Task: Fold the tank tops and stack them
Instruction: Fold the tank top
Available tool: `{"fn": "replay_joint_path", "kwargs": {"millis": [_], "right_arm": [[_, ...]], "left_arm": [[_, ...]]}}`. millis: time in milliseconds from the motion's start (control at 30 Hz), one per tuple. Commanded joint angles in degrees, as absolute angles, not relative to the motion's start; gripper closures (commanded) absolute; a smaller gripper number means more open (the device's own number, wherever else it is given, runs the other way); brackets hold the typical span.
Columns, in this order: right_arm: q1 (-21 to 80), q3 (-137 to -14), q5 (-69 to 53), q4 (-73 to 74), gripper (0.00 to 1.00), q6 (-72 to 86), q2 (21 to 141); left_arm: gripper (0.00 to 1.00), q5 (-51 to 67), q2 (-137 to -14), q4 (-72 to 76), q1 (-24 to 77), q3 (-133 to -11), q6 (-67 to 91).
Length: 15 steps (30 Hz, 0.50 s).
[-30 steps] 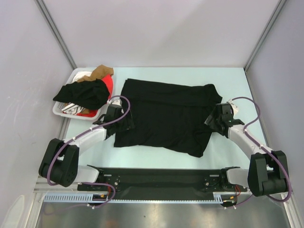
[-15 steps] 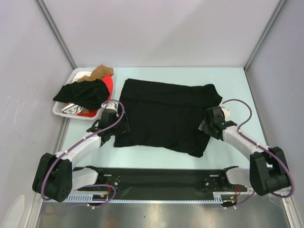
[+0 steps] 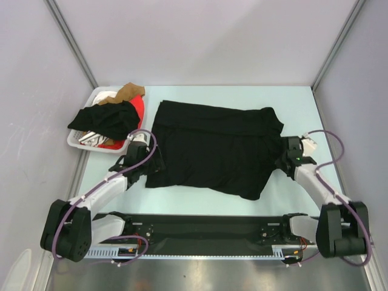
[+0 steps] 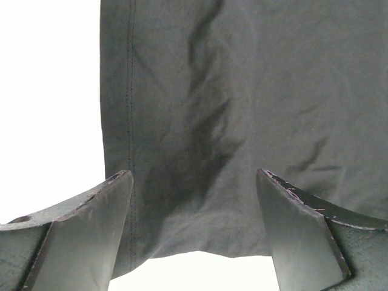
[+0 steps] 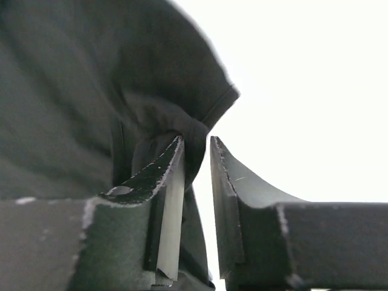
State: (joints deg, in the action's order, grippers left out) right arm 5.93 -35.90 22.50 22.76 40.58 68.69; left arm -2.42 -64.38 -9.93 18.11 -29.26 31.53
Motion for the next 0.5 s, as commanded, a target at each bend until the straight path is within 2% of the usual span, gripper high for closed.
{"fn": "replay_joint_path", "kwargs": {"millis": [0,67,100,133,167,367,433,467], "right_arm": [[1.51,-33.76,25.49,24.52,0.72,42.97,63.47],[-3.94,-32.53,22.79,24.53,0.76,43.42,61.27],[-5.87,-30.78,20.85,23.48,0.83,42.72,60.65],[-8.93,-30.07,19.00,21.99,0.94,42.28,60.04],[-10.62,-29.88,17.07,22.15,1.00,42.97,60.12],[-16.87,-29.27,13.54,21.10,1.00,42.80,60.56],[-16.53,-29.09,9.08,18.39,0.95,41.14,60.64],[-16.18,-29.44,8.36,17.85,0.86,40.78,60.91]], "left_arm": [[0.12,-0.53,-67.49,-7.30,17.75,-28.83,32.78],[0.12,-0.61,-70.03,-6.94,17.75,-28.65,33.66],[0.13,-0.70,-70.74,-6.77,17.75,-28.48,33.92],[0.13,-0.70,-71.10,-6.07,17.58,-27.95,34.10],[0.13,-0.62,-71.45,-5.80,17.40,-27.69,34.36],[0.13,2.55,-70.84,-5.10,14.68,-26.90,35.42],[0.13,2.46,-69.61,-5.53,14.68,-26.81,35.33],[0.13,2.37,-68.91,-5.80,14.68,-26.89,35.16]]}}
